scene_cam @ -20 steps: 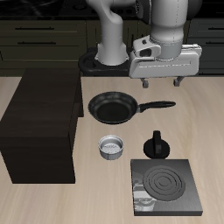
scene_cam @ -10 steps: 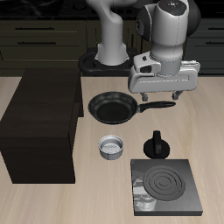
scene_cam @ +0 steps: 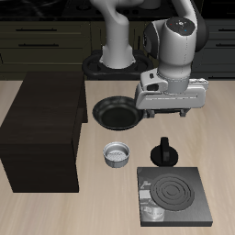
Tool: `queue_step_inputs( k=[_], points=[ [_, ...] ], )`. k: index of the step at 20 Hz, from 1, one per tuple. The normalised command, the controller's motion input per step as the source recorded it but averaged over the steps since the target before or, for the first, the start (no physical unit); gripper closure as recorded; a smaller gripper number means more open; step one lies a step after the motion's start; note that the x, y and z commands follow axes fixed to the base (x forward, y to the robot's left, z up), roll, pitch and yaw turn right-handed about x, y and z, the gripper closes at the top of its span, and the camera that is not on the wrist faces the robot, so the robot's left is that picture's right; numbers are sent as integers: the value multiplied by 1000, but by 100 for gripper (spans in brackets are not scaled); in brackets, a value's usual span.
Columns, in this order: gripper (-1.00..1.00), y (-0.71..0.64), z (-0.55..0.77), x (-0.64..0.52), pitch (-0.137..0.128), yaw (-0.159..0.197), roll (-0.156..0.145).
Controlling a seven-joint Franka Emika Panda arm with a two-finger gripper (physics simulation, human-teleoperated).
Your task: Turn on the stove
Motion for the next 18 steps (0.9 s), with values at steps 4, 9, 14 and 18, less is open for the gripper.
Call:
queue_step_inputs(
  k=[4, 9, 14, 18],
  points=[
    [-100, -4, -414, 12, 39, -32, 8],
    [-100, 45, -258, -11, -4, -23, 13],
    [-100, 6, -310, 50, 19, 12, -8],
    [-100, -14, -286, -65, 30, -32, 11]
  ],
)
